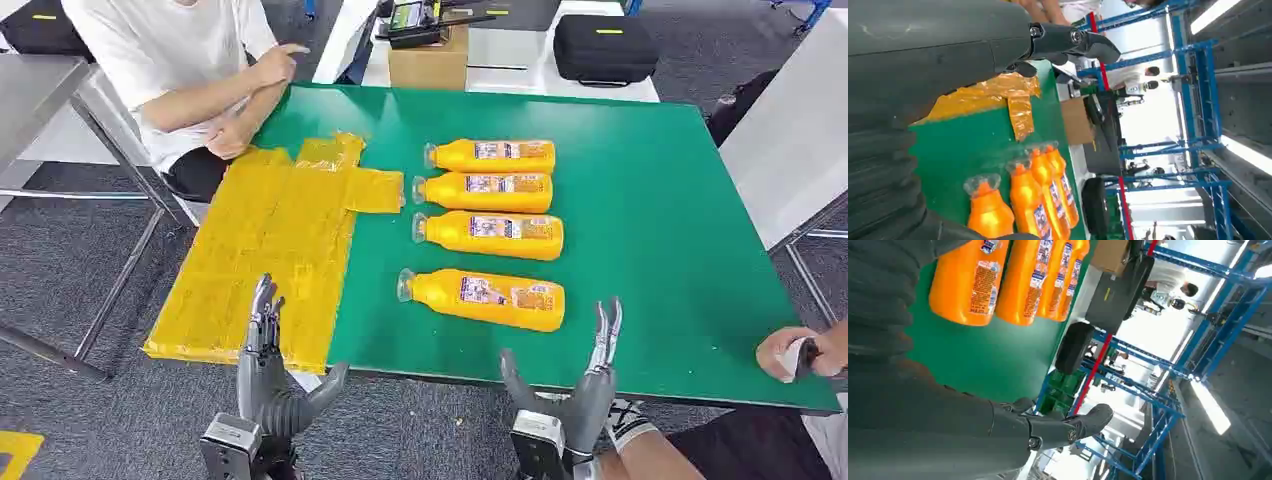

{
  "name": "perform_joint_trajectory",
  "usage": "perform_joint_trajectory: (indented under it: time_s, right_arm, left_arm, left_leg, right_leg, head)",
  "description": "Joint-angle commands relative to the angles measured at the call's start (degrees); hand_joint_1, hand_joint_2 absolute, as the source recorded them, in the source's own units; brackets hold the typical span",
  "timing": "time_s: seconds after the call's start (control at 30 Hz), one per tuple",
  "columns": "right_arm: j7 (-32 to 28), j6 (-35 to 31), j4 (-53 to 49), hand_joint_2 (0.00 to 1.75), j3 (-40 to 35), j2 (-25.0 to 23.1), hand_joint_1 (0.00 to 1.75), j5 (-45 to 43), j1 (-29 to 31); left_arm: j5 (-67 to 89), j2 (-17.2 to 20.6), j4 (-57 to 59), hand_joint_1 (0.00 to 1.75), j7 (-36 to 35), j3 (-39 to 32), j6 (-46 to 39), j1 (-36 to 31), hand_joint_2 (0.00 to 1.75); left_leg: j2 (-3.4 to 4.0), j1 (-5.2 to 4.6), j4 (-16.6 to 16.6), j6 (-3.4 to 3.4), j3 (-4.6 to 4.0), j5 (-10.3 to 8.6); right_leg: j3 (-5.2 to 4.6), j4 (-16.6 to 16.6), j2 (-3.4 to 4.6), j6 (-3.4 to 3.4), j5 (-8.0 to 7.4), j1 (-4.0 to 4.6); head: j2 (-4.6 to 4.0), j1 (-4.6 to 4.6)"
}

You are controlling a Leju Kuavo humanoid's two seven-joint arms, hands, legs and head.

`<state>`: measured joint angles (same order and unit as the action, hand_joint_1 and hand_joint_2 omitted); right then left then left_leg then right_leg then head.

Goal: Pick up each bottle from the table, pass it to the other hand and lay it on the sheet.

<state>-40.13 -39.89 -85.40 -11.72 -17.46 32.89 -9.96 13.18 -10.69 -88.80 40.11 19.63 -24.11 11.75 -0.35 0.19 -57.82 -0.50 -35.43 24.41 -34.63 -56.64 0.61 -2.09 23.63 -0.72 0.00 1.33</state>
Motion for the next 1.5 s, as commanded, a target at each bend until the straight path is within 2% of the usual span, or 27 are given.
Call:
perform_joint_trajectory:
  time_s: [0.03, 0.1, 0.13, 0.33, 0.37, 0.43, 0.53, 0.6, 0.63, 0.77, 0.87, 1.17, 1.33, 1.5]
  right_arm:
    - [0.13, -0.11, 2.85, 1.75, -1.49, 1.5, 0.0, -4.54, 1.0]
    - [0.13, -0.11, 3.52, 1.75, -1.37, 1.37, 0.0, -5.09, 1.22]
    - [0.13, -0.11, 3.52, 1.75, -1.37, 1.37, 0.0, -5.09, 1.22]
    - [0.13, -0.11, 3.33, 1.75, -1.89, 1.75, 0.0, -4.88, 1.65]
    - [0.13, -0.11, 11.98, 1.75, -5.91, 4.38, 0.0, -7.54, 3.17]
    - [0.13, -0.11, 11.98, 1.75, -5.91, 4.38, 0.0, -7.54, 3.17]
    - [9.83, 0.15, 10.64, 1.75, -7.78, 8.29, 0.0, 2.23, 3.97]
    - [20.94, 3.66, 9.34, 1.75, -8.33, 12.93, 0.0, 13.8, 5.74]
    - [26.91, 7.69, 9.74, 1.75, -7.02, 14.96, 0.0, 18.44, 6.67]
    - [32.58, 14.79, 10.52, 1.75, -2.84, 17.82, 0.0, 23.13, 8.9]
    - [34.02, 17.39, 11.27, 1.75, -1.06, 18.95, 0.0, 26.2, 10.86]
    - [35.26, 23.28, 21.78, 1.75, -2.11, 22.95, 0.0, 29.68, 24.69]
    - [34.39, 24.71, 33.02, 1.75, -5.04, 22.3, 0.0, 29.9, 34.48]
    - [34.27, 24.58, 34.86, 1.75, -5.61, 21.69, 0.0, 29.65, 35.83]
  left_arm:
    - [-1.79, 1.47, 0.03, 0.0, -0.11, -0.63, -1.27, -0.47, 1.75]
    - [-2.8, 0.9, 1.18, 0.0, -0.11, -1.2, -0.41, -0.71, 1.75]
    - [-2.8, 0.9, 1.18, 0.0, -0.11, -1.2, -0.41, -0.71, 1.75]
    - [-1.94, 1.02, 0.13, 0.0, -0.11, -0.72, -1.54, -1.11, 1.75]
    - [-2.45, 1.1, -1.11, 0.0, -0.11, -0.6, -3.12, -0.16, 1.75]
    - [-2.45, 1.1, -1.11, 0.0, -0.11, -0.6, -3.12, -0.16, 1.75]
    - [-3.55, 1.98, -2.44, 0.0, -0.11, -0.72, -3.86, 0.81, 1.75]
    - [-3.51, 1.98, -2.62, 0.0, -0.11, -1.04, -3.94, 0.88, 1.75]
    - [-3.38, 1.78, -2.8, 0.0, -0.11, -1.45, -4.14, 0.98, 1.75]
    - [-3.37, 1.1, -3.52, 0.0, -0.11, -2.55, -1.93, 1.37, 1.75]
    - [-2.22, 0.72, -2.81, 0.0, -0.11, -2.58, 0.46, 0.69, 1.75]
    - [-2.05, -0.05, 0.09, 0.0, -0.11, -1.16, 3.93, -3.12, 1.75]
    - [-1.82, -0.35, 1.89, 0.0, -0.11, -0.93, 5.42, -4.66, 1.75]
    - [-1.77, -0.44, 1.99, 0.0, -0.11, -0.98, 5.42, -4.76, 1.75]
  left_leg:
    - [0.07, 0.05, 0.08, 0.04, 0.31, 0.11]
    - [0.0, 0.02, 0.04, 0.02, 0.11, 0.03]
    - [0.01, 0.04, 0.08, 0.04, 0.34, 0.11]
    - [0.02, 0.04, 0.05, 0.03, 0.28, 0.09]
    - [0.01, 0.02, 0.06, 0.03, 0.24, 0.07]
    - [0.11, 0.06, 0.12, 0.03, 0.29, 0.06]
    - [0.11, 0.04, 0.1, 0.02, 0.28, 0.07]
    - [0.04, 0.02, 0.12, 0.02, 0.3, 0.07]
    - [0.06, 0.04, 0.1, 0.0, 0.21, 0.04]
    - [-0.01, -0.04, 0.08, -0.03, 0.15, 0.0]
    - [-0.01, -0.08, 0.09, -0.03, 0.34, 0.07]
    - [0.04, -0.13, 0.03, -0.08, 0.13, -0.06]
    - [0.17, -0.12, 0.06, -0.13, 0.26, -0.07]
    - [0.07, -0.09, 0.03, -0.13, 0.3, -0.06]
  right_leg:
    - [0.31, 0.11, 0.01, 0.08, 0.08, 0.07]
    - [0.12, 0.06, -0.03, 0.04, 0.03, 0.03]
    - [0.36, 0.11, -0.05, 0.08, 0.1, 0.06]
    - [0.3, 0.09, -0.04, 0.07, 0.08, 0.06]
    - [0.25, 0.08, -0.04, 0.06, 0.07, 0.03]
    - [0.3, 0.18, 0.06, 0.05, 0.01, 0.07]
    - [0.29, 0.15, 0.06, 0.05, 0.02, 0.06]
    - [0.33, 0.16, -0.01, 0.05, 0.04, 0.04]
    - [0.24, 0.16, 0.02, 0.03, 0.0, 0.06]
    - [0.2, 0.11, -0.03, 0.0, -0.01, -0.03]
    - [0.4, 0.15, -0.03, 0.03, 0.04, -0.06]
    - [0.14, 0.06, 0.02, -0.03, -0.08, -0.11]
    - [0.25, 0.09, 0.14, -0.02, -0.1, -0.09]
    - [0.34, 0.09, 0.02, -0.01, -0.06, -0.06]
  head:
    - [-0.02, 0.0]
    - [0.0, 0.0]
    - [0.0, 0.0]
    - [0.0, 0.0]
    - [-0.02, 0.0]
    - [0.0, 0.0]
    - [-0.02, 0.02]
    - [0.0, 0.0]
    - [0.0, 0.02]
    - [-0.02, 0.0]
    - [0.0, 0.0]
    - [0.0, 0.02]
    - [0.0, 0.02]
    - [0.0, 0.0]
